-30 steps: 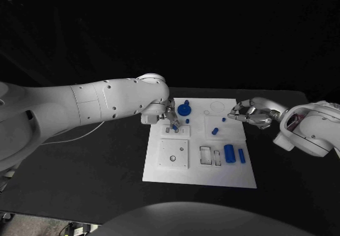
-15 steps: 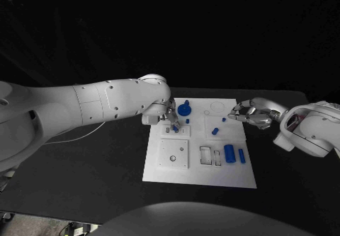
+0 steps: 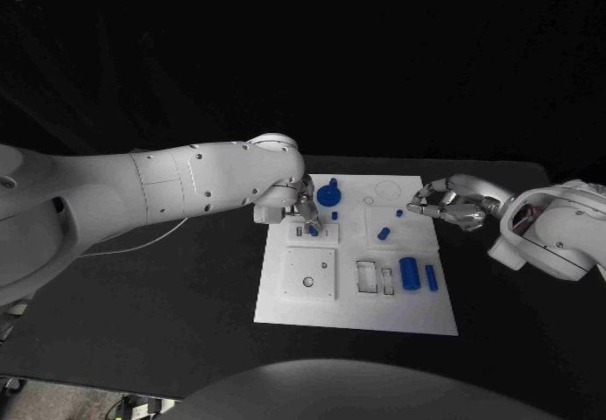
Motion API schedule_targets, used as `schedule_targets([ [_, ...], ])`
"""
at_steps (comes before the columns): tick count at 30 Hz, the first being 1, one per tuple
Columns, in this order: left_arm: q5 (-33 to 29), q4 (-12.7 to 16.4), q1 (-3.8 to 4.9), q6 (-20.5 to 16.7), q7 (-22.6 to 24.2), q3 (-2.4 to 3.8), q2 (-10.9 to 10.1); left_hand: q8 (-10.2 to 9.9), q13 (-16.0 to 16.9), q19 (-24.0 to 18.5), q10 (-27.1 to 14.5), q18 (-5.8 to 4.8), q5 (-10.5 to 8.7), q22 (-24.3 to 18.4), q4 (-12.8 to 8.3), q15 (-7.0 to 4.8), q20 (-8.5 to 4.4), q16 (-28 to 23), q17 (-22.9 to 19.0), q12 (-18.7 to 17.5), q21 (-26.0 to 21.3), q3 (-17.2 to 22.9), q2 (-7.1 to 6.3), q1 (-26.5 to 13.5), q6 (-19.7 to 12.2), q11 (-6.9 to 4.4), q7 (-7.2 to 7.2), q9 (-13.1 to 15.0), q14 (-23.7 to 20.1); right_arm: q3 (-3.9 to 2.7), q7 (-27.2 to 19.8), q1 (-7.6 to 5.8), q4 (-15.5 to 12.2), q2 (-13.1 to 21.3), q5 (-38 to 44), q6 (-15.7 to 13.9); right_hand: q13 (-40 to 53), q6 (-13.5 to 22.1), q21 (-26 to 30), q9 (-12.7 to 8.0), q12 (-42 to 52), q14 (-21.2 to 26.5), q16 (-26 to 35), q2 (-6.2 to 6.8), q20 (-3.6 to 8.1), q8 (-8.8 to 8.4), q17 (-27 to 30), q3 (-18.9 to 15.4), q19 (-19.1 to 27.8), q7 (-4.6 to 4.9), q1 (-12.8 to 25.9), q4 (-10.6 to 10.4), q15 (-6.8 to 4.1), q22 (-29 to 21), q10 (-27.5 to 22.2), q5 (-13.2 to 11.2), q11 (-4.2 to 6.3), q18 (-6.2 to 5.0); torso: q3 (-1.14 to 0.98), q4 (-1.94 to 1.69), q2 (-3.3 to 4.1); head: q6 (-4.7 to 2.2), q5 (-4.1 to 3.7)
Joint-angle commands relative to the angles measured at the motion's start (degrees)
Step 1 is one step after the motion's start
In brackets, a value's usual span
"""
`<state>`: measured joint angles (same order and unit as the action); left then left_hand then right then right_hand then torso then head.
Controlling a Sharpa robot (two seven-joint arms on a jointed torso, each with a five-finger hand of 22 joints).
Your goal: Assemble the parts on the task board
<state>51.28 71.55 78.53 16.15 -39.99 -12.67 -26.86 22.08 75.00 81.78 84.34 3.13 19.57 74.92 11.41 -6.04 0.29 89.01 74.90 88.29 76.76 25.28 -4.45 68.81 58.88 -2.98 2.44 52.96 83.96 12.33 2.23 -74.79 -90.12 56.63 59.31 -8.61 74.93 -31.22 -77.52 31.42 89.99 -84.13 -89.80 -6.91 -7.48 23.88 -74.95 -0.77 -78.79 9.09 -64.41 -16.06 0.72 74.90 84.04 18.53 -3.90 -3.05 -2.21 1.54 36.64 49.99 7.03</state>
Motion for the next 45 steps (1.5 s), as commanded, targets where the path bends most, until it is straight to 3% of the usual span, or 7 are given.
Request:
schedule_targets([
  [1, -0.33, 0.18, -0.04, 0.48, -5.84, -0.03, 0.10, 0.20, 13.08, 0.21, 4.35, 0.83, 0.07, 0.61, -5.89, -0.33, -0.12, -0.09, 14.25, -0.37, -0.16, 6.13, 0.14, 0.52, 1.83, -0.60, -1.88, 0.12, 5.73, 0.01, -0.22, 0.15, 0.09, -0.06, 0.28, 0.81, 15.07, 0.25, 0.16, -0.08, 0.01, -5.87, -0.20, 0.21, 0.07, -0.38, -15.05, -0.19, 0.28, -0.02, -0.51, 0.13, 0.32, 9.96, 5.96, 0.27, -0.28, -0.71, 0.00, 0.00, -0.01, 0.01, 0.13],
  [37, 1.14, -1.63, -1.02, 0.20, -5.54, -0.19, 1.73, -0.07, 12.64, -0.09, 4.03, 0.93, -0.38, 0.19, -5.66, -0.17, -0.05, -0.60, 13.89, -0.88, -0.73, 6.33, 0.29, -0.04, 1.04, -0.38, -1.61, 0.36, 5.58, 0.01, -0.31, 0.41, -0.08, 0.27, 0.26, 0.77, 15.07, 0.27, 0.26, -0.11, 0.01, -5.87, -0.20, 0.17, 0.05, -0.38, -15.05, -0.21, 0.32, 0.01, -0.66, 0.13, 0.34, 9.94, 5.96, 0.29, -0.30, -0.72, -0.01, 0.01, -0.01, 0.01, 0.20],
  [43, 1.61, -1.69, -1.19, 0.37, -6.16, -0.20, 1.85, -1.64, 12.52, -0.37, 3.90, 1.01, -4.67, -0.13, -4.22, 0.23, 0.32, -0.90, 13.71, -1.08, -1.41, 3.36, 0.59, -1.87, -1.92, 0.13, -1.05, 0.25, 5.50, 0.01, -0.28, 0.43, -0.09, 0.33, 0.26, 0.84, 15.07, 0.27, 0.26, -0.11, 0.01, -5.87, -0.20, 0.17, 0.05, -0.38, -15.05, -0.21, 0.32, 0.01, -0.66, 0.13, 0.34, 9.94, 5.96, 0.29, -0.30, -0.72, 0.00, -0.01, -0.03, 0.01, 0.12],
  [45, 1.90, -1.67, -1.23, 0.65, -6.78, -0.20, 1.82, -2.59, 12.48, -0.39, 3.85, 1.02, -7.33, -0.15, -2.95, 0.53, 0.58, -0.94, 13.70, -1.15, -1.58, 1.23, 0.81, -3.16, -3.33, 0.48, -0.61, -0.03, 5.49, 0.01, -0.28, 0.44, -0.09, 0.36, 0.26, 0.87, 15.07, 0.27, 0.31, -0.12, 0.01, -5.87, -0.20, 0.16, 0.05, -0.39, -15.05, -0.22, 0.36, 0.01, -0.68, 0.13, 0.34, 9.92, 5.96, 0.29, -0.31, -0.74, 0.00, 0.00, -0.03, 0.01, 0.15],
])
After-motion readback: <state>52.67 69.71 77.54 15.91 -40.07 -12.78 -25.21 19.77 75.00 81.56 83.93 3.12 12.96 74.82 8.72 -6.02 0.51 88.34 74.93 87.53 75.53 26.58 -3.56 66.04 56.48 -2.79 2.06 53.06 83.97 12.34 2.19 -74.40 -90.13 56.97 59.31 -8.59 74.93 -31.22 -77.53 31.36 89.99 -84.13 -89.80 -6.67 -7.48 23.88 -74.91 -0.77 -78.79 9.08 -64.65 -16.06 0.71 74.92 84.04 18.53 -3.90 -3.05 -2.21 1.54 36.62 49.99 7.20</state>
